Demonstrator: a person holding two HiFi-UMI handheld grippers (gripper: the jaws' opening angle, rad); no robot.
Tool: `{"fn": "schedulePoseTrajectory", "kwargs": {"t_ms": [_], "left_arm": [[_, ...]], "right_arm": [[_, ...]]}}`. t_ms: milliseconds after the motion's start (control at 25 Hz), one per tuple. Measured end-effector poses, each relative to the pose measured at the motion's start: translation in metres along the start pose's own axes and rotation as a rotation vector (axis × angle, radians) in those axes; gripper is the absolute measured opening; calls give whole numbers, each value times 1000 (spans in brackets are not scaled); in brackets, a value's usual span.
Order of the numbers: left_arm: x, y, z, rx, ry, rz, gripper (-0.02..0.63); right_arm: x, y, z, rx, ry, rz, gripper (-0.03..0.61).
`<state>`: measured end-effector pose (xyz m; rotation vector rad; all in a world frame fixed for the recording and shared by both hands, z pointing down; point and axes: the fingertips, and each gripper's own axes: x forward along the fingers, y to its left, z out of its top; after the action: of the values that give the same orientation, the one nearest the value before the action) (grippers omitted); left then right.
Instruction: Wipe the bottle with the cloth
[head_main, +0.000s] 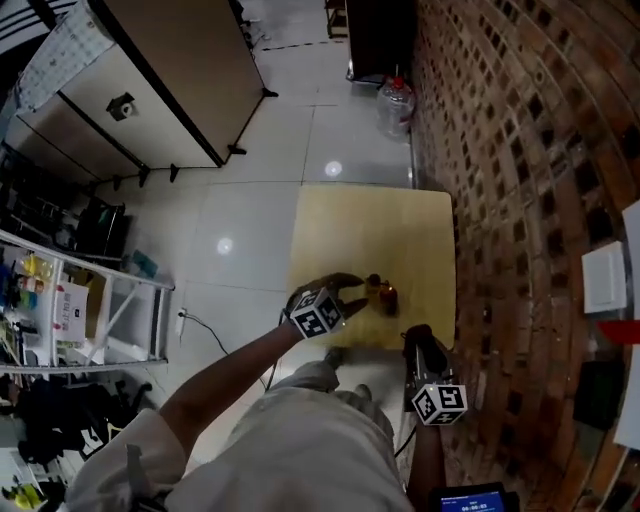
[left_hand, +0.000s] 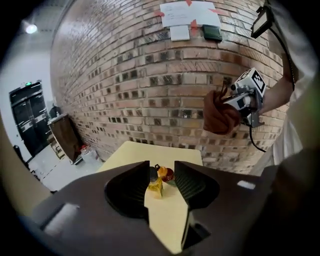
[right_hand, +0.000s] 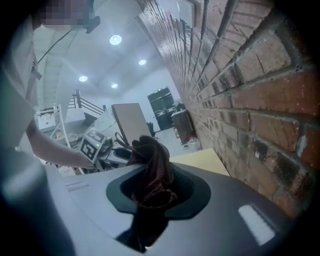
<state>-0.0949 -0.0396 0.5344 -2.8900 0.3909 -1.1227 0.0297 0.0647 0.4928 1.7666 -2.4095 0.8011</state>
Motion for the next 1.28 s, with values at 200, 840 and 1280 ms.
{"fn": "schedulePoseTrajectory", "kwargs": {"t_ms": [200, 840, 1280], "left_arm": [[27, 10, -17, 97, 66, -117, 181], [74, 12, -25, 66, 100, -350, 166], [78, -9, -19, 248, 170, -474, 166]], "right_arm": [[26, 12, -23, 34, 26, -51, 83], [103, 24, -84, 44, 86, -97, 83], [146, 13, -114, -16, 136, -111, 83]]}}
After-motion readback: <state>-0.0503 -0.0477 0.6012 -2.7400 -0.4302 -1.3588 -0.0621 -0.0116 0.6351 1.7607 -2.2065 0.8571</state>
